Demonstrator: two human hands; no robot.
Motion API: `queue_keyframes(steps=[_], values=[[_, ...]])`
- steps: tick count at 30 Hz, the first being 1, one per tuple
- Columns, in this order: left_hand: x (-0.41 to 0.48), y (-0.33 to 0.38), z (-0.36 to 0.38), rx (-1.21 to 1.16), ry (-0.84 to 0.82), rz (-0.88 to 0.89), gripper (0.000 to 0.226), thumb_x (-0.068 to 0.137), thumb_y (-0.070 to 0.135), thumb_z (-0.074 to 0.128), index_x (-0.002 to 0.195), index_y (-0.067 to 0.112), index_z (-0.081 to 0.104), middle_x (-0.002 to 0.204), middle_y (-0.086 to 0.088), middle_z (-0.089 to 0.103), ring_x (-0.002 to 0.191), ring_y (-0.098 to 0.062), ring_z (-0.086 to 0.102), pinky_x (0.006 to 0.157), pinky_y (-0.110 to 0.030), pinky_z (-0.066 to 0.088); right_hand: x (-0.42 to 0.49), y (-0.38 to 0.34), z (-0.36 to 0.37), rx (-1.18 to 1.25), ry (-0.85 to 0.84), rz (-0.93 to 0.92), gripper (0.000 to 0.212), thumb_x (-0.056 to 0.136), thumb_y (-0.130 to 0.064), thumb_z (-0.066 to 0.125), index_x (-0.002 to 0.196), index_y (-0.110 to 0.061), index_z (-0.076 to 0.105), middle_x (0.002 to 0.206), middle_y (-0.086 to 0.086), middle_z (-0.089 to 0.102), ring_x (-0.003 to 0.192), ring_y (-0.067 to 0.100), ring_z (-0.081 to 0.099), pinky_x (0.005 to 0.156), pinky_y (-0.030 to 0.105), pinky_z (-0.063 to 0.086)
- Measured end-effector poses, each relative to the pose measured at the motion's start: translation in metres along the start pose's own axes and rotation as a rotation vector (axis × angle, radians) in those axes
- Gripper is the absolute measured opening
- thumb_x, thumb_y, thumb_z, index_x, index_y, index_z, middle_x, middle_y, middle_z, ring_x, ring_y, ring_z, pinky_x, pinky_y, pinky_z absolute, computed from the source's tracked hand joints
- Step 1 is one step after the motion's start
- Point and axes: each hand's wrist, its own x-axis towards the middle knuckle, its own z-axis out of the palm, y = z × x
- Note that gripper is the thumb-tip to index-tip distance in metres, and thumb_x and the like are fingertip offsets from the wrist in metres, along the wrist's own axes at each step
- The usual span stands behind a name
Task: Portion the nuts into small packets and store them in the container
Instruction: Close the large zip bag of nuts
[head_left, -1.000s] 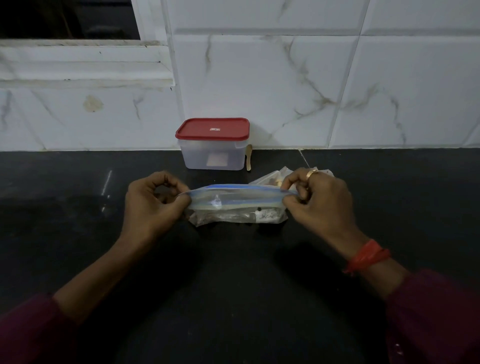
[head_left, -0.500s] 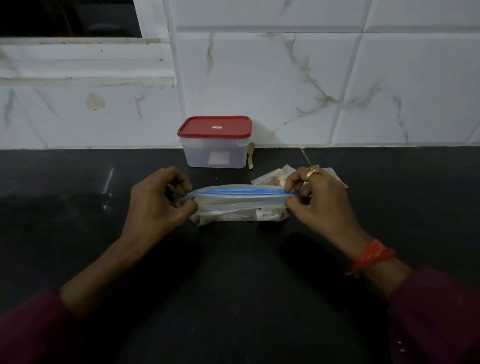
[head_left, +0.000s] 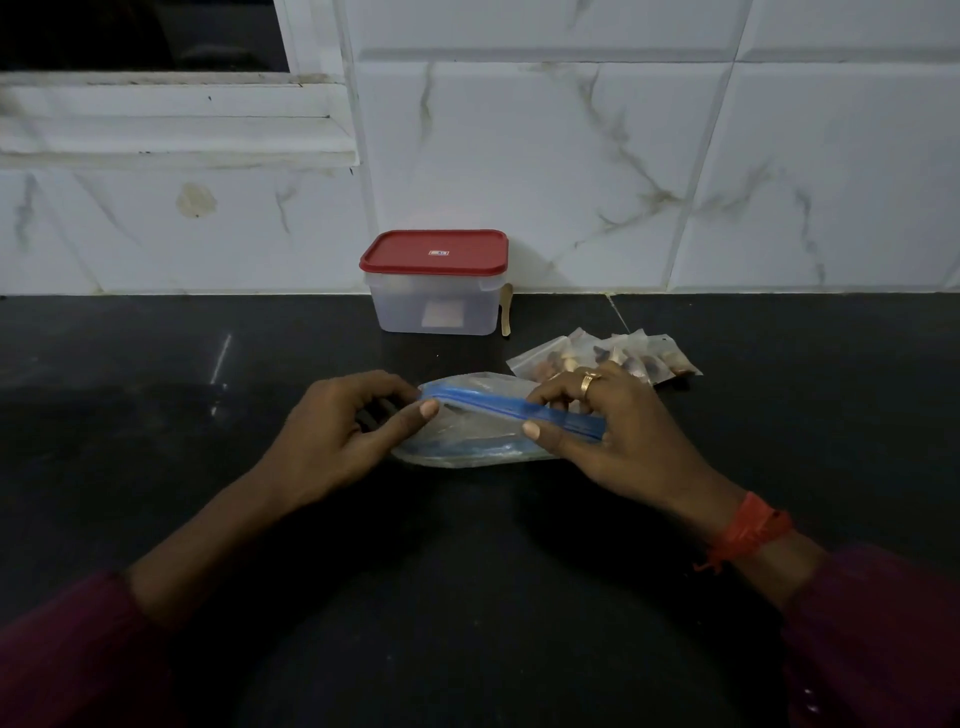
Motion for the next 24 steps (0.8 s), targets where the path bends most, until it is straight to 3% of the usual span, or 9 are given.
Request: queue_keyframes(steps=[2,4,7,10,14,16,19,22,24], values=[[0.0,-0.004,-0.001,0.055,0.062,0.068,0.04,0.082,0.066,0.06,0.1,0.032,0.068,0.095,0.018,0.068,0.084,-0.008,0.067,0.067,-0.035,0.059,0.0,0.001,0.0,0.05,0.002,0.0,0.023,0.082,-0.044,0.076,0.103,-0.035,0.071,0.095,-0.018,0.065,0.091,-0.001,0.052,0.073,0.01,0.035],[0.001,-0.007,-0.002,0.082,0.114,0.148,0.043,0.079,0.063,0.066,0.105,0.028,0.065,0.103,0.015,0.063,0.09,-0.01,0.062,0.071,-0.033,0.056,0.0,0.002,-0.002,0.078,-0.021,0.006,0.022,0.082,-0.035,0.079,0.102,-0.039,0.069,0.096,-0.018,0.065,0.09,-0.003,0.051,0.074,0.016,0.034],[0.001,-0.004,-0.001,0.218,0.128,0.299,0.041,0.083,0.057,0.066,0.108,0.026,0.066,0.11,0.007,0.058,0.099,-0.013,0.055,0.077,-0.033,0.05,-0.001,0.001,-0.001,0.074,-0.057,-0.023,0.022,0.085,-0.04,0.071,0.106,-0.047,0.067,0.096,-0.016,0.064,0.092,-0.005,0.048,0.082,0.029,0.036],[0.002,-0.002,0.006,0.388,0.028,0.393,0.031,0.088,0.057,0.058,0.106,0.034,0.067,0.105,0.012,0.059,0.096,-0.007,0.047,0.076,-0.028,0.04,-0.002,-0.006,0.003,0.081,-0.06,-0.077,0.03,0.088,-0.046,0.06,0.117,-0.049,0.064,0.091,-0.012,0.063,0.093,0.003,0.051,0.088,0.043,0.039],[0.003,-0.005,0.006,0.401,-0.009,0.395,0.023,0.087,0.058,0.057,0.097,0.038,0.064,0.089,0.023,0.051,0.085,-0.001,0.04,0.075,-0.021,0.031,-0.003,-0.011,0.002,0.039,-0.059,-0.068,0.018,0.085,-0.045,0.066,0.103,-0.05,0.068,0.086,-0.013,0.063,0.094,0.0,0.053,0.098,0.044,0.029],[0.003,-0.005,0.004,0.376,0.027,0.385,0.021,0.085,0.059,0.06,0.089,0.038,0.062,0.083,0.026,0.048,0.079,-0.001,0.04,0.075,-0.022,0.032,-0.002,-0.01,-0.004,-0.019,-0.009,-0.052,0.014,0.08,-0.056,0.069,0.09,-0.045,0.068,0.077,-0.016,0.059,0.087,-0.007,0.05,0.093,0.039,0.029],[0.003,-0.004,0.003,0.352,0.083,0.32,0.028,0.084,0.065,0.056,0.078,0.038,0.053,0.073,0.025,0.046,0.071,0.002,0.043,0.073,-0.024,0.034,0.002,-0.01,-0.017,-0.24,0.19,-0.077,0.04,0.071,-0.074,0.063,0.072,-0.034,0.064,0.065,-0.018,0.053,0.071,0.0,0.048,0.085,0.031,0.024],[0.003,0.0,0.003,0.345,0.133,0.267,0.034,0.084,0.069,0.053,0.068,0.04,0.043,0.065,0.022,0.044,0.062,0.001,0.045,0.068,-0.026,0.035,0.004,-0.006,-0.026,-0.402,0.302,-0.093,0.056,0.069,-0.084,0.058,0.061,-0.029,0.058,0.059,-0.012,0.051,0.065,0.008,0.045,0.088,0.039,0.03],[0.003,0.003,0.001,0.266,0.167,0.225,0.038,0.085,0.064,0.061,0.063,0.04,0.042,0.056,0.019,0.045,0.054,-0.003,0.048,0.062,-0.021,0.035,0.005,-0.004,-0.029,-0.435,0.287,-0.092,0.062,0.07,-0.088,0.052,0.059,-0.028,0.057,0.057,-0.012,0.049,0.063,0.009,0.045,0.089,0.041,0.031]])
